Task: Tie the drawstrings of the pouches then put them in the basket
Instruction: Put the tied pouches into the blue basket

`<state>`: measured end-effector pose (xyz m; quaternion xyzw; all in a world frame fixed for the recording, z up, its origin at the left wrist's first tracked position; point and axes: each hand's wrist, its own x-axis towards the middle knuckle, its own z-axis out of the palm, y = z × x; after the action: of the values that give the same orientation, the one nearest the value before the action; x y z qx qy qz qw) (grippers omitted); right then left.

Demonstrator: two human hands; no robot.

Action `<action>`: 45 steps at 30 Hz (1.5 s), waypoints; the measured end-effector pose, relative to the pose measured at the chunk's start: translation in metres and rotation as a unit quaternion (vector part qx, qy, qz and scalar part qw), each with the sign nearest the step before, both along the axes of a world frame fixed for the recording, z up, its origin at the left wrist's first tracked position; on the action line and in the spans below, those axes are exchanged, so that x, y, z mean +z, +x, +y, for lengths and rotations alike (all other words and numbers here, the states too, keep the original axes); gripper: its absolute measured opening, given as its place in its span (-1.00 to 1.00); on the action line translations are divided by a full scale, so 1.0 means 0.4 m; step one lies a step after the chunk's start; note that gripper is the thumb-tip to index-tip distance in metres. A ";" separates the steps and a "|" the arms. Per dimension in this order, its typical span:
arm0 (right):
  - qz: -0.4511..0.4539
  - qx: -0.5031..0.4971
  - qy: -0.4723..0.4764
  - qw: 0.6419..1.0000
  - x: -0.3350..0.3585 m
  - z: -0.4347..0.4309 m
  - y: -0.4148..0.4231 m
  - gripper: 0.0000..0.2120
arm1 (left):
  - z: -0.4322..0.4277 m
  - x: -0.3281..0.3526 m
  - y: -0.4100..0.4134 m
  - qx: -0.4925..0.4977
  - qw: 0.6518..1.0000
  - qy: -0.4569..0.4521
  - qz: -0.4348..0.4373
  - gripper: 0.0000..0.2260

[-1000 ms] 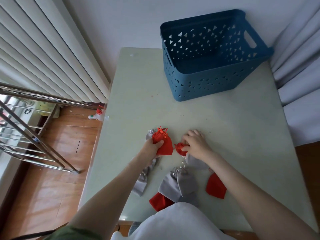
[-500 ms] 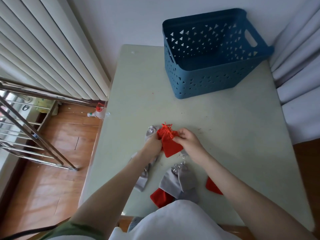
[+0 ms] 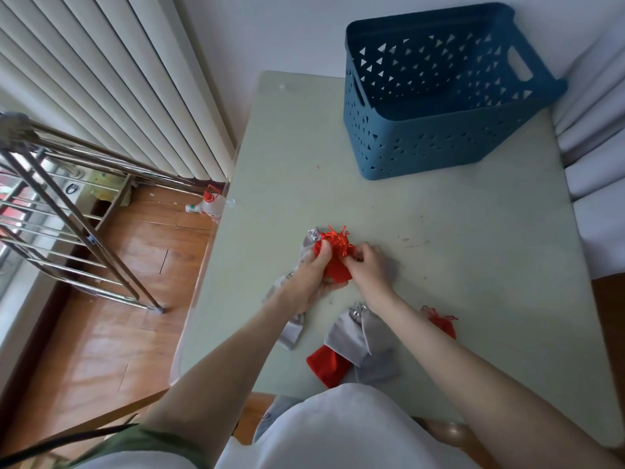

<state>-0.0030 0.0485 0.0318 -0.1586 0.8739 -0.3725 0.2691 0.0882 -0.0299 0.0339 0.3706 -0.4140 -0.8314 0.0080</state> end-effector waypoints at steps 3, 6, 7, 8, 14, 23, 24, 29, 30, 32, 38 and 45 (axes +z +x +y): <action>0.011 0.027 0.041 0.999 0.010 0.000 0.006 -0.89 | 0.006 -0.003 0.021 -0.038 0.998 -0.059 -0.001 -0.69; -0.030 0.028 0.038 0.998 0.022 0.011 0.010 -0.70 | -0.001 -0.019 0.042 0.018 0.994 -0.090 -0.052 -0.74; -0.079 0.040 0.021 0.996 0.021 0.021 0.014 -0.66 | -0.007 -0.025 0.050 0.031 0.992 -0.102 -0.072 -0.77; -0.123 0.065 0.009 0.990 0.019 0.032 0.019 -0.66 | -0.015 -0.033 0.058 0.038 0.989 -0.116 -0.087 -0.82; -0.017 0.512 0.176 0.841 -0.023 0.098 0.083 -0.74 | -0.040 -0.037 0.101 0.042 0.984 -0.126 -0.115 -0.76; 0.308 0.667 0.177 0.655 -0.078 0.117 0.170 -0.80 | -0.050 -0.036 0.109 0.039 0.986 -0.109 -0.122 -0.86; 0.294 0.661 0.180 0.666 -0.080 0.116 0.165 -0.82 | -0.049 -0.034 0.107 0.039 0.986 -0.111 -0.122 -0.86; 0.248 0.519 0.211 0.791 -0.059 0.103 0.082 -0.70 | -0.047 -0.031 0.101 0.044 0.988 -0.101 -0.112 -0.93; 0.236 0.482 0.202 0.819 -0.050 0.100 0.059 -0.70 | -0.046 -0.029 0.100 0.043 0.988 -0.098 -0.111 -0.91; 0.222 0.406 0.153 0.873 -0.030 0.096 0.020 -0.76 | -0.045 -0.020 0.097 0.052 0.989 -0.082 -0.109 -0.91; 0.048 0.103 -0.092 0.989 0.071 0.105 -0.049 -0.76 | -0.046 0.002 0.071 0.097 0.988 -0.041 -0.115 -0.83; -0.279 -0.004 -0.359 0.891 0.183 0.090 -0.067 -0.82 | -0.033 0.025 0.017 0.085 0.987 -0.070 -0.119 -0.85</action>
<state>-0.0297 0.0846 0.1050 -0.1299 0.5701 -0.6908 0.4253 0.0952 -0.0430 0.0441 0.4995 -0.4357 -0.7467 0.0554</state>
